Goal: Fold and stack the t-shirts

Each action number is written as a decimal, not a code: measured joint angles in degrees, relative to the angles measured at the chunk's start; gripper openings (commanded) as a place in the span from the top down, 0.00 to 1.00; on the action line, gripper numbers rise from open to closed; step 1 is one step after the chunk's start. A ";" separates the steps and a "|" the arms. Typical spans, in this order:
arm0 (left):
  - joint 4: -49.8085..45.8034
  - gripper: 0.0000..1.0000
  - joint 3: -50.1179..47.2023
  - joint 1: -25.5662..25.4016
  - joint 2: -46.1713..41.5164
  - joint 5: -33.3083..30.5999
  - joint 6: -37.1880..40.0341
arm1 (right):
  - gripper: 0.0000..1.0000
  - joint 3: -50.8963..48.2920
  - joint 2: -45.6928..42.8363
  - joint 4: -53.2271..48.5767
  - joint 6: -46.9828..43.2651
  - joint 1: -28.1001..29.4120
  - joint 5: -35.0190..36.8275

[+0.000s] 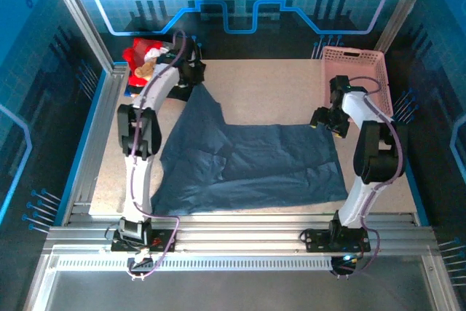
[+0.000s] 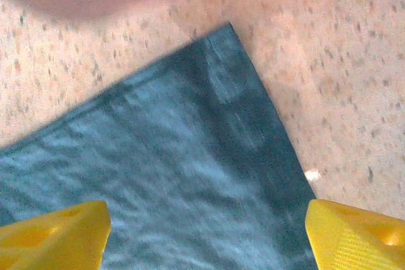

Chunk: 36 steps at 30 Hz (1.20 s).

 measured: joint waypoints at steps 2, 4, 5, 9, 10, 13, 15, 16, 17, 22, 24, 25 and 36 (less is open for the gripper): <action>0.66 1.00 -2.14 0.70 -3.56 -0.09 0.28 | 0.20 2.14 2.16 0.20 0.00 0.24 0.87; 1.29 1.00 -4.39 1.40 -6.56 -0.46 0.59 | 0.21 4.50 4.26 0.33 0.00 0.57 1.62; 1.51 1.00 -5.35 1.68 -7.54 -0.57 0.72 | 0.22 5.38 5.07 0.39 0.00 0.72 1.99; 2.67 1.00 -9.73 2.64 -9.09 -0.92 1.44 | 0.24 8.87 8.57 0.48 -0.04 1.77 4.00; 2.75 1.00 -11.02 2.91 -9.14 -0.94 1.62 | 0.25 9.53 9.31 0.52 -0.07 2.05 4.26; 2.75 1.00 -14.75 4.11 -9.14 -1.14 1.75 | 0.26 10.73 11.04 0.46 -0.15 2.89 5.09; 2.75 1.00 -16.22 5.09 -9.14 -1.29 1.79 | 0.28 11.58 11.91 0.35 -0.24 3.28 5.51; 2.75 1.00 -16.65 5.60 -9.22 -1.31 1.81 | 0.28 12.24 12.46 0.28 -0.26 3.41 5.55; 2.78 1.00 -16.98 6.08 -9.35 -1.36 1.99 | 0.29 12.81 12.87 0.15 -0.28 3.54 5.70; 2.84 1.00 -18.67 7.91 -11.37 -1.49 2.23 | 0.32 15.67 14.86 -0.26 -0.26 3.78 5.97; 3.06 1.00 -18.99 8.35 -12.17 -1.51 2.32 | 0.34 16.55 15.32 -1.05 -0.22 3.89 6.36; 3.13 1.00 -19.10 8.55 -12.52 -1.49 2.54 | 0.34 16.98 15.65 -1.44 -0.22 4.00 6.62; 3.69 1.00 -19.37 8.81 -13.11 -0.37 3.10 | 0.36 20.00 18.08 -3.32 0.70 4.52 7.56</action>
